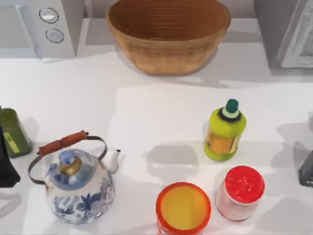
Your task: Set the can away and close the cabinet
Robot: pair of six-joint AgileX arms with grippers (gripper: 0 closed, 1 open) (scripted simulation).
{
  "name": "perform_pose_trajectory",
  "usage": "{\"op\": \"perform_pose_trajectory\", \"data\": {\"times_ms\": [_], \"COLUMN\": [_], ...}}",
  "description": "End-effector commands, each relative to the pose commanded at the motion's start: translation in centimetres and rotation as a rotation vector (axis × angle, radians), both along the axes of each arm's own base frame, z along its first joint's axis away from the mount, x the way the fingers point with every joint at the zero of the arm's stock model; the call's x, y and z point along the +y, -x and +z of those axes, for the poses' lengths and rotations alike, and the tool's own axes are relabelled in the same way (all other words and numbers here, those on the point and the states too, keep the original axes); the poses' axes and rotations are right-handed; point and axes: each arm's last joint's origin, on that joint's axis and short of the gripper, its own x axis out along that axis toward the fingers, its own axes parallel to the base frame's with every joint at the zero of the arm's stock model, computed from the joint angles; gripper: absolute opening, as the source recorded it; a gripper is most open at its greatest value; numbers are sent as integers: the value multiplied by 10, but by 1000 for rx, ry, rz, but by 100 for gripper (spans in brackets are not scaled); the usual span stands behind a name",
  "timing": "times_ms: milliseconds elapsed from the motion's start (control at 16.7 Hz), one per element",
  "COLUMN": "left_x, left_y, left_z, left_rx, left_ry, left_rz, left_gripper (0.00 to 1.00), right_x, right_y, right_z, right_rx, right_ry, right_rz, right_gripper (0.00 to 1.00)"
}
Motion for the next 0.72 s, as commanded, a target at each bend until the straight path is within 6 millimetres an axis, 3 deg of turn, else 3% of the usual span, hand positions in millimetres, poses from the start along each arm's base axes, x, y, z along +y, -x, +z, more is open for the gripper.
{"op": "perform_pose_trajectory", "data": {"times_ms": [720], "left_x": [0], "left_y": [0], "left_z": [0], "left_rx": [0], "left_ry": [0], "left_rz": [0], "left_gripper": [100], "right_x": [0], "right_y": [0], "right_z": [0], "right_rx": [0], "right_ry": [0], "right_rz": [0], "right_gripper": [10]}}
